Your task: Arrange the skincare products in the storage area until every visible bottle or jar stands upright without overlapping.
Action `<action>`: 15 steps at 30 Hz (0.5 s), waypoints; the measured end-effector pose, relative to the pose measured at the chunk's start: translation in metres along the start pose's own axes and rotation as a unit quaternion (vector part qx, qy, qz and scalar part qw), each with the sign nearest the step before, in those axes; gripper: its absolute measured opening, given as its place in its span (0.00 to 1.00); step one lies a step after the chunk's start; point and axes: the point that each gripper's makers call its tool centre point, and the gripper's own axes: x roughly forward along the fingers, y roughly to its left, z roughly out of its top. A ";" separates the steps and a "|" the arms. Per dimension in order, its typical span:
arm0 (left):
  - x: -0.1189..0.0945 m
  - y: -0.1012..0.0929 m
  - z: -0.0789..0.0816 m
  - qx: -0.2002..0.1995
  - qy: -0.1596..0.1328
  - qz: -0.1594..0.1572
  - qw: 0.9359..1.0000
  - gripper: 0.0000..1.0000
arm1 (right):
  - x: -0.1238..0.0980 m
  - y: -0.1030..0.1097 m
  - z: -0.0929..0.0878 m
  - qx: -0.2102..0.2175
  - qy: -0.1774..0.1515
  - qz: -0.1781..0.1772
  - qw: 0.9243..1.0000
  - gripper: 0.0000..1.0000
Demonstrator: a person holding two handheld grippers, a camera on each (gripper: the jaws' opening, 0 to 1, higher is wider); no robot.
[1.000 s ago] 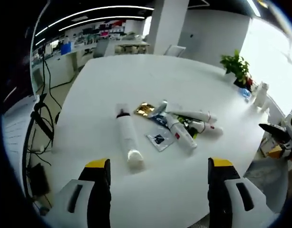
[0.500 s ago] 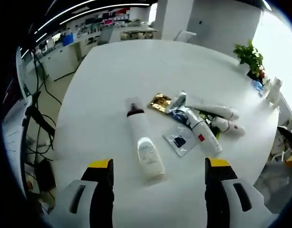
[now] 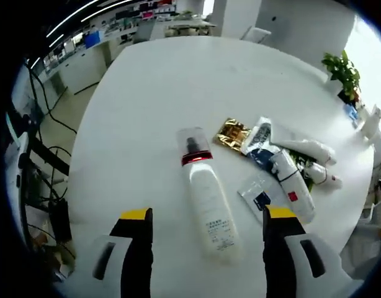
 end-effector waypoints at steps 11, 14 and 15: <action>0.028 0.004 0.020 0.029 0.053 0.009 0.998 0.56 | 0.001 -0.005 -0.003 0.003 0.006 -0.012 1.000 0.99; 0.033 0.004 0.023 0.045 0.073 0.014 0.996 0.49 | 0.001 -0.005 -0.003 0.002 0.008 -0.013 1.000 0.99; 0.035 0.003 0.022 0.050 0.080 0.013 0.995 0.47 | 0.001 -0.005 -0.003 0.001 0.008 -0.013 1.000 0.99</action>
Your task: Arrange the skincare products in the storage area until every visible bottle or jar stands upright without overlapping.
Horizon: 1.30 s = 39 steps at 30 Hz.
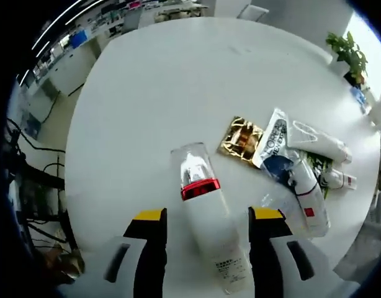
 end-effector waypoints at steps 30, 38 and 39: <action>0.014 0.001 -0.004 0.024 0.031 -0.008 0.999 0.24 | 0.000 -0.001 0.001 -0.009 0.000 -0.012 1.000 0.98; 0.003 -0.004 -0.013 -0.023 0.018 -0.045 0.999 0.24 | 0.000 0.000 0.002 -0.010 -0.003 -0.009 1.000 0.98; 0.002 -0.005 -0.011 -0.022 0.009 -0.052 0.998 0.24 | 0.000 0.000 0.003 -0.010 -0.004 -0.008 1.000 0.98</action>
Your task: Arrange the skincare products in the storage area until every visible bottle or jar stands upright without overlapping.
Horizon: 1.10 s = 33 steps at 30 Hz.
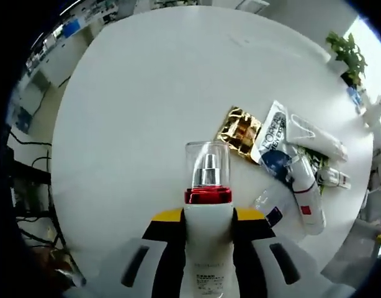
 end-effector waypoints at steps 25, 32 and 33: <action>-0.063 -0.031 -0.013 -0.097 -0.150 -0.107 0.978 0.23 | 0.001 0.015 0.002 -0.027 -0.004 0.035 0.999 0.97; -0.075 -0.033 -0.020 -0.111 -0.177 -0.110 0.972 0.23 | 0.002 0.020 0.001 -0.038 -0.002 0.048 0.998 0.98; -0.077 -0.035 -0.022 -0.110 -0.180 -0.109 0.971 0.23 | 0.001 0.021 0.001 -0.040 -0.002 0.050 0.998 0.98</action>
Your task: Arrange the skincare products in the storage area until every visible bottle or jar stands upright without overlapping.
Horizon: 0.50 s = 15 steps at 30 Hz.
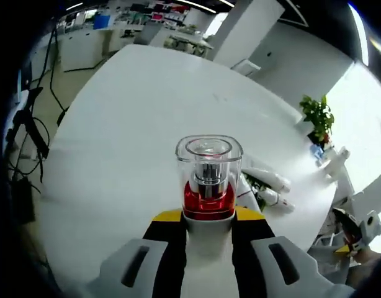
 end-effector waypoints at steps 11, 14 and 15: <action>-0.023 -0.033 -0.003 0.042 -0.061 -0.028 0.997 0.23 | 0.001 0.017 0.004 -0.010 -0.007 0.043 0.999 0.97; -0.034 -0.059 -0.001 0.048 -0.079 -0.069 0.993 0.23 | 0.001 0.025 0.009 0.005 -0.017 0.069 0.997 0.95; -0.040 -0.073 -0.001 0.041 -0.079 -0.092 0.992 0.23 | 0.002 0.030 0.015 0.027 -0.029 0.083 0.996 0.95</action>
